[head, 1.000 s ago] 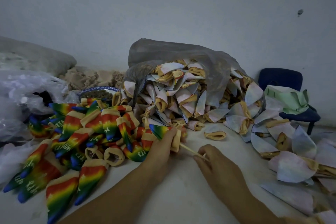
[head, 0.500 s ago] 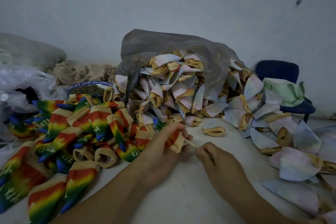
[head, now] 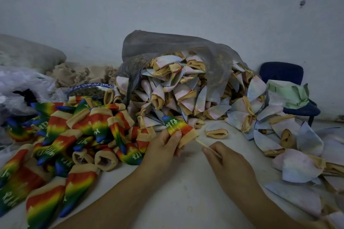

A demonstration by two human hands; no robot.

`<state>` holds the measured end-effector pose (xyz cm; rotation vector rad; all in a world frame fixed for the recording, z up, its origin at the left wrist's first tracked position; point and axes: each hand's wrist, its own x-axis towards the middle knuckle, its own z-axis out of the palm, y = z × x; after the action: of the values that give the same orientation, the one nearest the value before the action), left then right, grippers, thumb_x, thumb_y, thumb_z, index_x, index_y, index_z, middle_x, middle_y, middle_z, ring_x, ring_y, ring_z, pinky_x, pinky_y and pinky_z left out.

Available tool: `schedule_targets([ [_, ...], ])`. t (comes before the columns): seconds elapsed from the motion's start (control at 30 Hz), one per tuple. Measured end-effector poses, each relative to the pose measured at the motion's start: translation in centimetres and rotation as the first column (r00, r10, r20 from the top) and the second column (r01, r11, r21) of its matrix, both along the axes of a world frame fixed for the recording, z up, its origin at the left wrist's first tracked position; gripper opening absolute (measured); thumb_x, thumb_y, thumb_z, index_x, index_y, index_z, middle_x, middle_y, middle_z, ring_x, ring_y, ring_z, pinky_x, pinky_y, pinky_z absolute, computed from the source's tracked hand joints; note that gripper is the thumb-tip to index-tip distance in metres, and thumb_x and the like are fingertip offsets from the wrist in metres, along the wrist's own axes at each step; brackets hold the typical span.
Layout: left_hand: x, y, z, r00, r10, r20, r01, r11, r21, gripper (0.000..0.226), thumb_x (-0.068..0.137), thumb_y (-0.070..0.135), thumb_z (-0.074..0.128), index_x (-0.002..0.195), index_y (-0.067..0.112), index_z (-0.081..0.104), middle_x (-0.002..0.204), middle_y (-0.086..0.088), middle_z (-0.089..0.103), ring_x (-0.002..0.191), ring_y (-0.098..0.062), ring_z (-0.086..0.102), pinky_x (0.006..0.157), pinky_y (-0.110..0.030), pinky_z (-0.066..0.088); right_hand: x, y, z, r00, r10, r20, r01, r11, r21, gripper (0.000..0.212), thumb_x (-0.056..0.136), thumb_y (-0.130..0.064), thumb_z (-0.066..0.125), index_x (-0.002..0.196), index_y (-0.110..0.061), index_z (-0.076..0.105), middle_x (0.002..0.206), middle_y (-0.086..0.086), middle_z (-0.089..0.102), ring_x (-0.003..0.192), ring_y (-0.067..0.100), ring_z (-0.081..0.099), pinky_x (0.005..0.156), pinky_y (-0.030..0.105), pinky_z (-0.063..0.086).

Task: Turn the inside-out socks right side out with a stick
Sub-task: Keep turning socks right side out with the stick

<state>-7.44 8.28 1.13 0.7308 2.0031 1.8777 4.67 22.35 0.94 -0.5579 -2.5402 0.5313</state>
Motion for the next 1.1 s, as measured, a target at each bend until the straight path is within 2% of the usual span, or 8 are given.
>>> schedule_targets([
  [0.1,-0.1,-0.1,0.2,0.999,-0.01,-0.043,0.007,0.998,-0.062,0.029,0.101,0.038,0.047,0.083,0.022,0.062,0.054,0.019,0.056,0.053,0.008,0.05,0.052,-0.007,0.038,0.2,0.3,0.3,0.999,-0.051,-0.009,0.051,0.996,0.078,0.035,0.092,-0.059,0.032,0.073,-0.031,0.044,0.06,-0.007,0.049,0.059,0.004,0.049,0.05,0.019,0.031],
  [0.2,0.3,-0.1,0.7,0.997,-0.033,-0.066,0.026,0.995,-0.098,0.021,0.101,0.039,0.047,0.089,0.029,0.06,0.071,0.016,0.059,0.066,0.004,0.056,0.06,-0.011,0.043,0.3,0.6,0.4,0.995,-0.091,-0.032,0.094,0.988,0.124,0.038,0.091,-0.058,0.029,0.077,-0.029,0.049,0.062,-0.008,0.05,0.06,0.005,0.05,0.054,0.025,0.036],
  [0.27,0.6,0.0,0.9,0.989,-0.041,-0.141,0.023,0.992,-0.126,0.022,0.1,0.042,0.045,0.09,0.029,0.059,0.079,0.009,0.06,0.072,-0.004,0.056,0.065,-0.019,0.045,0.3,0.5,0.5,0.991,-0.123,-0.047,0.125,0.991,0.041,0.037,0.091,-0.059,0.029,0.08,-0.031,0.051,0.066,-0.011,0.056,0.062,0.003,0.052,0.056,0.027,0.039],
  [0.33,1.0,0.2,1.0,0.983,-0.052,-0.175,0.042,0.997,-0.061,0.025,0.101,0.04,0.045,0.088,0.025,0.061,0.074,0.007,0.064,0.068,-0.005,0.059,0.065,-0.021,0.048,0.2,0.3,0.4,0.988,-0.144,-0.05,0.139,0.986,-0.095,0.036,0.09,-0.06,0.03,0.079,-0.035,0.052,0.071,-0.017,0.061,0.065,-0.002,0.053,0.057,0.025,0.041],
  [0.47,1.1,0.2,0.5,0.992,-0.124,-0.034,0.127,0.983,0.129,0.026,0.103,0.028,0.044,0.096,0.015,0.066,0.077,0.002,0.072,0.072,-0.011,0.067,0.069,-0.019,0.051,0.2,0.8,0.7,0.993,-0.088,-0.083,0.08,0.992,-0.097,0.04,0.084,-0.067,0.03,0.08,-0.035,0.054,0.07,-0.014,0.063,0.065,-0.001,0.055,0.057,0.024,0.042],
  [0.67,0.4,0.3,0.0,0.966,-0.135,0.22,0.057,0.943,0.328,0.02,0.102,0.019,0.048,0.113,0.016,0.065,0.099,-0.007,0.076,0.094,-0.021,0.073,0.072,-0.02,0.055,0.1,0.7,0.6,1.0,-0.02,-0.011,0.02,1.0,0.003,0.041,0.086,-0.064,0.031,0.078,-0.03,0.053,0.06,-0.006,0.054,0.06,0.005,0.052,0.056,0.025,0.04],
  [0.9,0.0,0.2,0.1,0.954,-0.162,0.251,0.048,0.912,0.408,0.023,0.1,0.021,0.05,0.12,0.016,0.061,0.107,-0.006,0.075,0.098,-0.021,0.073,0.071,-0.019,0.055,0.8,1.4,1.1,0.996,-0.066,-0.067,0.066,0.998,-0.009,0.032,0.089,-0.057,0.039,0.077,-0.031,0.053,0.061,-0.007,0.056,0.06,0.005,0.053,0.058,0.032,0.045],
  [1.1,0.8,0.7,0.4,0.953,-0.228,0.2,0.136,0.911,0.389,0.025,0.1,0.024,0.048,0.12,0.014,0.059,0.105,-0.007,0.076,0.1,-0.02,0.072,0.074,-0.019,0.055,0.7,1.6,1.4,0.977,-0.161,-0.139,0.136,0.975,-0.175,0.019,0.088,-0.056,0.046,0.073,-0.045,0.051,0.075,-0.012,0.064,0.072,0.003,0.055,0.064,0.032,0.047],
])
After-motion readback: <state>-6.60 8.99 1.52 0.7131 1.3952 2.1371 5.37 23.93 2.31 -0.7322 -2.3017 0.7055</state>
